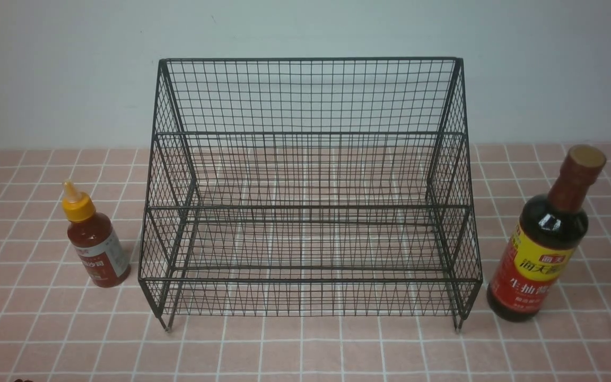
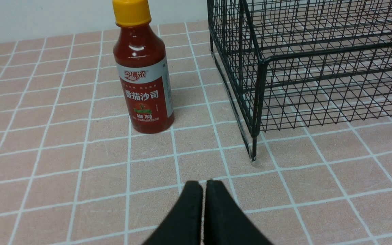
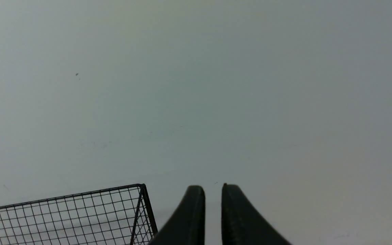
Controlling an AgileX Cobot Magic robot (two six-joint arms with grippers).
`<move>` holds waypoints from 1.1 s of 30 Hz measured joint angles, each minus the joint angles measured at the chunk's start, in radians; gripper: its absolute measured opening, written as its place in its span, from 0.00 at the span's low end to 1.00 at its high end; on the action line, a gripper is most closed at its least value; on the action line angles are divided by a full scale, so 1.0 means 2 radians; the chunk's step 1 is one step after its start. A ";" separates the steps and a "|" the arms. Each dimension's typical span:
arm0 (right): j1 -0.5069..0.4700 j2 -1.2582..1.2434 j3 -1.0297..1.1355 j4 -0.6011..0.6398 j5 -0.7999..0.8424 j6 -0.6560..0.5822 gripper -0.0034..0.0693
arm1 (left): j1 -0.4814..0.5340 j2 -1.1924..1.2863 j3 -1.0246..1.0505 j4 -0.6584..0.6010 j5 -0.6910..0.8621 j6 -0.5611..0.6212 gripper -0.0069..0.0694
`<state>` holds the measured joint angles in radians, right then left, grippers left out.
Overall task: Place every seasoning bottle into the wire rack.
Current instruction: Use the right arm to grab the condiment bottle closest to it
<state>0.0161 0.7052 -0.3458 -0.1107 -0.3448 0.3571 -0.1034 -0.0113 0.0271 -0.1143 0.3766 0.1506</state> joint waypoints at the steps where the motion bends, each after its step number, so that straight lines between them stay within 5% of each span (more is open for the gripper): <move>1: 0.004 0.019 -0.005 -0.007 -0.010 0.005 0.21 | 0.000 0.000 0.000 0.000 0.000 0.000 0.08; 10: 0.042 0.202 -0.076 -0.034 -0.071 0.022 0.63 | 0.000 0.000 0.000 0.000 0.000 0.000 0.08; 15: 0.042 0.264 -0.089 -0.035 -0.082 0.021 0.70 | 0.000 0.000 0.000 0.000 0.000 0.000 0.08; 27: 0.042 0.305 -0.089 -0.069 -0.073 0.020 0.69 | 0.000 0.000 0.000 0.000 0.000 0.000 0.08; 33: 0.042 0.305 -0.090 -0.096 -0.046 0.005 0.43 | 0.000 0.000 0.000 0.000 0.000 0.000 0.08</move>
<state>0.1009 1.3161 -0.5254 -0.3032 -0.4375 0.3664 -0.1034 -0.0113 0.0271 -0.1134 0.3766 0.1506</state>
